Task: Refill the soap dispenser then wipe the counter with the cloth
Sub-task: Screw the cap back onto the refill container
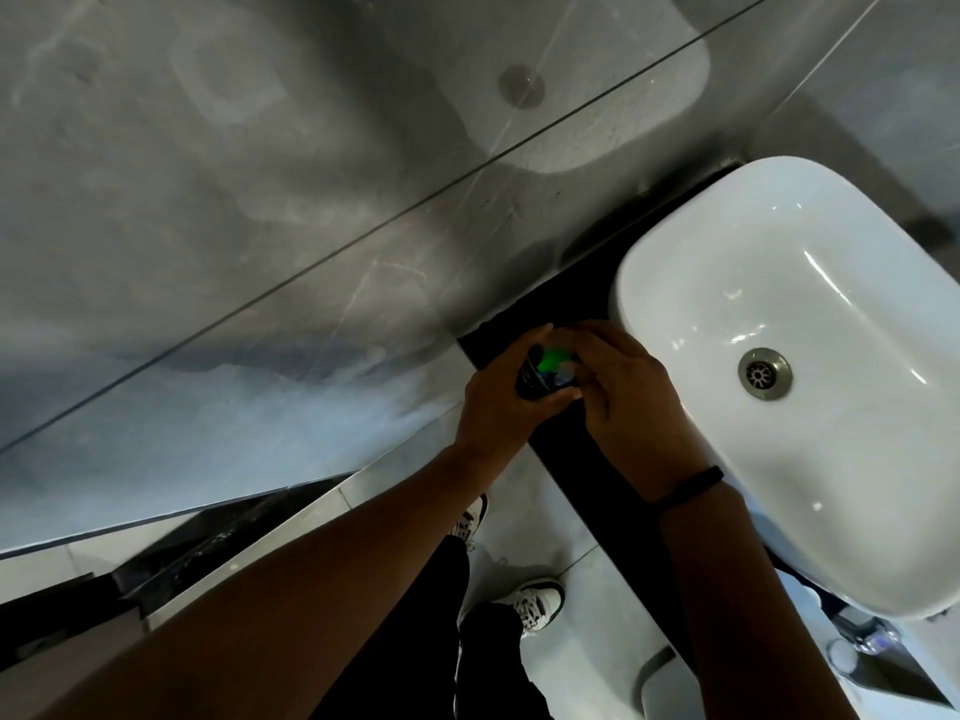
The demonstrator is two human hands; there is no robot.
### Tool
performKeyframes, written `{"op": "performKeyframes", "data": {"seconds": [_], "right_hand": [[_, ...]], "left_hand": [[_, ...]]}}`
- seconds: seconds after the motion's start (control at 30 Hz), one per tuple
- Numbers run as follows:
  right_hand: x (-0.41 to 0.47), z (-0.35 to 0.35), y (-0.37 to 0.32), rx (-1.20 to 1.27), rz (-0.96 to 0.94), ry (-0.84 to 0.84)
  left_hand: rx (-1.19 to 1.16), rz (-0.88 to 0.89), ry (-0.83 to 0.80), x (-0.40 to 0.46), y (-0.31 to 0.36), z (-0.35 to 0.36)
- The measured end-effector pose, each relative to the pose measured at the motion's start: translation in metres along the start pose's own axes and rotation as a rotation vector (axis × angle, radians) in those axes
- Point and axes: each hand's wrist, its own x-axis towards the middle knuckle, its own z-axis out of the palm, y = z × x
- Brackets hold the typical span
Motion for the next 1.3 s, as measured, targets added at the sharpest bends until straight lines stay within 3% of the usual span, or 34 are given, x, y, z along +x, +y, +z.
{"op": "performKeyframes", "data": {"seconds": [0.2, 0.37, 0.63, 0.77, 1.0, 1.17, 1.3], "right_hand": [[-0.027, -0.014, 0.008, 0.039, 0.105, 0.093], [-0.066, -0.047, 0.021, 0.022, 0.203, 0.197], [-0.161, -0.107, 0.054, -0.055, 0.302, 0.343], [-0.217, -0.122, 0.075, -0.053, 0.417, 0.420], [-0.308, -0.102, 0.128, 0.035, 0.661, 0.608], [-0.316, -0.045, 0.173, 0.068, 0.877, 0.453], [-0.301, -0.009, 0.190, 0.109, 0.909, 0.425]], "left_hand": [[-0.064, -0.110, -0.010, -0.031, -0.007, -0.006], [0.092, -0.230, -0.043, -0.092, -0.008, -0.001], [0.100, 0.085, -0.456, -0.139, 0.054, 0.062], [0.116, 0.224, -0.554, -0.151, 0.075, 0.106], [0.083, 0.309, -0.611, -0.174, 0.082, 0.150], [0.112, 0.328, -0.515, -0.184, 0.076, 0.161], [0.158, 0.341, -0.493, -0.187, 0.074, 0.163]]}}
